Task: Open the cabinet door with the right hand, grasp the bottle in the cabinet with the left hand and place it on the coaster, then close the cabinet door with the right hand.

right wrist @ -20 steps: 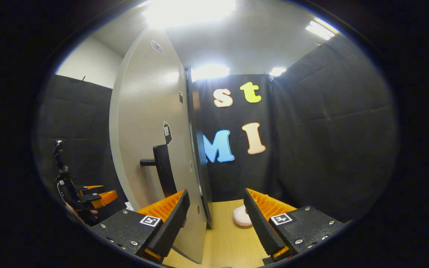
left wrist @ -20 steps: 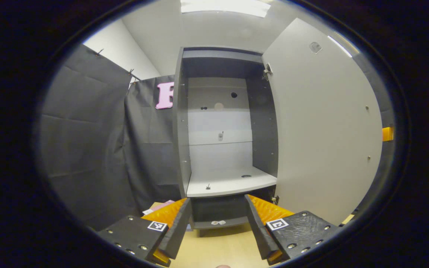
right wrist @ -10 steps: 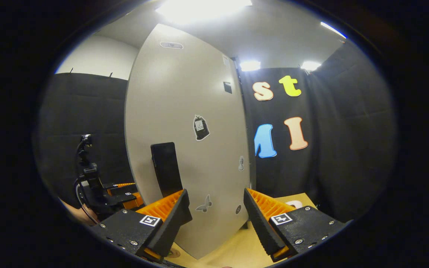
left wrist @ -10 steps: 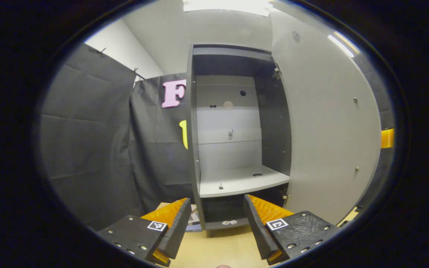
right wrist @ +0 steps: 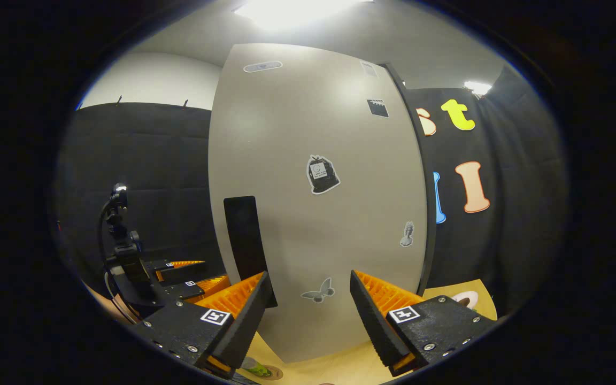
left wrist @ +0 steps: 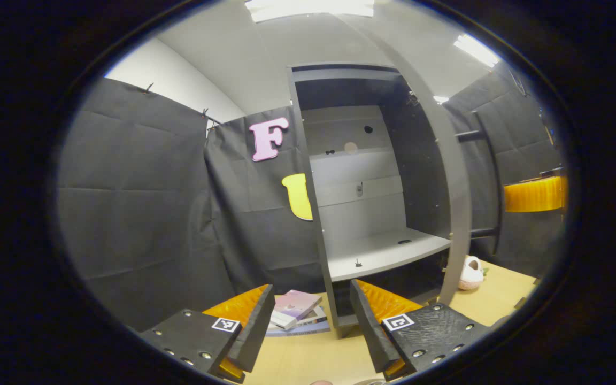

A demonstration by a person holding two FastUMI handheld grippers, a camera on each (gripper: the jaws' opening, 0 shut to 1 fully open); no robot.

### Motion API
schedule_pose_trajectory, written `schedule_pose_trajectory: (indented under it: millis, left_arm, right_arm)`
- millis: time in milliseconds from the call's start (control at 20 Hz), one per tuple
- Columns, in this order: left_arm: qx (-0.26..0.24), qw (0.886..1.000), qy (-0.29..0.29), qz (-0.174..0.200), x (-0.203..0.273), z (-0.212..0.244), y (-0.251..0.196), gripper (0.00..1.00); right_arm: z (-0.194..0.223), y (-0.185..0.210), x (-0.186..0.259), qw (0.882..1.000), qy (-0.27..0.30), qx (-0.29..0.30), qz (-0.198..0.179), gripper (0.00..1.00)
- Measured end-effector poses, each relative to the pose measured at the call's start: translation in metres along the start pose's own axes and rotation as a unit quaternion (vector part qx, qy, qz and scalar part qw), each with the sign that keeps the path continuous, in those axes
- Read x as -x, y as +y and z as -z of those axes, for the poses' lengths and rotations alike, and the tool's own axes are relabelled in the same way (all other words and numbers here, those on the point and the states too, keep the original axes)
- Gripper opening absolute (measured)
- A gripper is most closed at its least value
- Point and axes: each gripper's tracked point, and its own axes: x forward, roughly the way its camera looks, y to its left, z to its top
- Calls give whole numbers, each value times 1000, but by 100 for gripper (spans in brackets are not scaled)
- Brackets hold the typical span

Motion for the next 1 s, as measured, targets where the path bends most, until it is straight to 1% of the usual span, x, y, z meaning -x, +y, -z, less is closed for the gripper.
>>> schedule_pose_trajectory:
  millis: [50,100,150,250,300,350,450,550,600,650,700,750,800,850,900,950,1000]
  left_arm:
    - [2,1000,0,-1,0,-2,1,86]
    - [6,1000,0,0,0,-3,1,81]
    - [9,1000,-1,-2,2,-5,2,81]
    - [15,1000,-7,-3,9,-17,1,86]
    - [17,1000,-9,-1,10,-23,-5,81]
    - [17,1000,-7,0,11,-29,-9,86]
    - [17,1000,-6,9,11,-40,-23,85]
    - [27,999,-25,15,9,-57,-40,76]
    - [29,999,-28,18,7,-59,-47,85]
    - [28,999,-25,18,6,-59,-52,85]
    - [29,999,-22,14,6,-59,-55,85]
    - [33,999,-23,12,6,-61,-58,81]
    - [36,999,-24,13,4,-65,-66,86]
    - [33,999,-22,17,4,-67,-72,81]
    - [29,999,-21,18,4,-68,-75,85]
    - [26,999,-21,15,5,-71,-77,81]
    - [25,999,-21,14,5,-72,-79,85]
  right_arm:
    - [3,-3,-2,1000,1,7,8,92]
    - [3,-11,-2,999,0,18,28,92]
    - [1,-21,1,998,-2,34,59,92]
    - [0,-40,3,991,-8,57,119,93]
    - [4,-49,5,987,-5,61,148,92]
    - [9,-48,3,986,-6,58,156,93]
    - [10,-41,-4,987,-14,50,154,93]
    - [10,-44,-4,984,-17,51,169,93]
    - [12,-44,-3,983,-12,49,175,92]
    - [14,-43,-2,983,-5,47,178,93]
    - [10,-43,-2,982,-5,46,185,91]
    - [6,-48,0,979,-5,48,200,93]
    - [4,-52,2,976,-3,50,211,92]
    - [6,-53,1,976,0,50,214,93]
    - [8,-53,2,976,3,47,214,93]
    - [11,-56,3,975,8,41,218,93]
    - [13,-57,6,975,10,37,220,93]
